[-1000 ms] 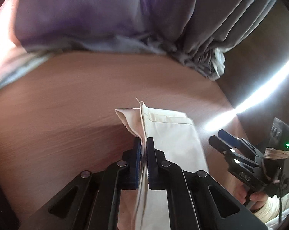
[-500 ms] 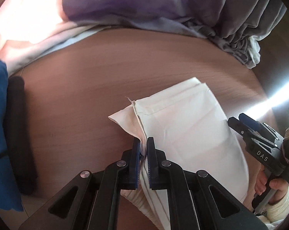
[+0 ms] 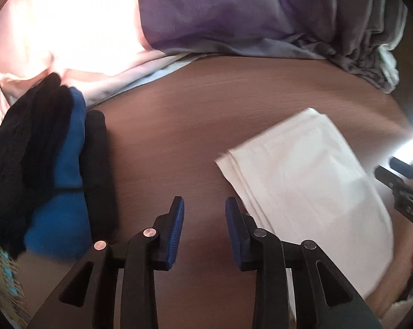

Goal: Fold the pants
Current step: 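Pinch the folded pants edge with the left gripper and straighten the stack, then lower both grippers onto the folded pants edge by the elastic waistband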

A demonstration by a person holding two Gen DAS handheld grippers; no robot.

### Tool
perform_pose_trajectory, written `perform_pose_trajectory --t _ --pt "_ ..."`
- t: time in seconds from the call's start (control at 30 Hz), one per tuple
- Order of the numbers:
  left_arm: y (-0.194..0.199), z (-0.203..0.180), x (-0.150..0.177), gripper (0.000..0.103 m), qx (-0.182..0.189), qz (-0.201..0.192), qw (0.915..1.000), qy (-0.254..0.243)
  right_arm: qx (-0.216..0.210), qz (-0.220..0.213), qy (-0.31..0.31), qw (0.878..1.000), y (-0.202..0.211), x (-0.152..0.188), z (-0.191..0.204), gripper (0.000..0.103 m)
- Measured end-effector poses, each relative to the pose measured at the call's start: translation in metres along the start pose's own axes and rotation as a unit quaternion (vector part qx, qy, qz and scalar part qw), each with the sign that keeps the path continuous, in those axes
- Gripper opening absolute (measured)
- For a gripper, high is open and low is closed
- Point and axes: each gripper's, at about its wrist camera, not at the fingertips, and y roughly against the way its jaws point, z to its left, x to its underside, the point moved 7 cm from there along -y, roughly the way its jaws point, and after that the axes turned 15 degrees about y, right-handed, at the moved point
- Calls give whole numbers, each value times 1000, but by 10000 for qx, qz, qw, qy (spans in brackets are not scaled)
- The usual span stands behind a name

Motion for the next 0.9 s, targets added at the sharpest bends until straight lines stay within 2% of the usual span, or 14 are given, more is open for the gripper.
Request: perform_pose_trajectory --t 0.1,0.23,0.33,0.5,0.57,0.67,0.9 --pt "22 -9 21 31 401 -20 9992 9 -101 -184 129 9997 18 0 8 54" --pt "46 -23 47 31 850 -130 9963 -33 -445 -398 209 9980 42 6 25 54" --pt "56 -34 65 31 1023 -117 9946 -124 -653 -514 322 9960 57 17 42 54" --pt "62 -46 90 31 1196 -34 9928 -23 -742 -481 558 9945 64 32 61 54" --pt "61 -48 98 31 1146 -19 9934 -31 -803 -499 579 9938 67 38 64 54" --pt "50 -45 117 31 774 4 9970 -62 -929 -541 625 9922 67 45 65 54" --pt "31 -23 147 30 313 415 9979 398 -1110 -399 900 9889 56 64 69 54"
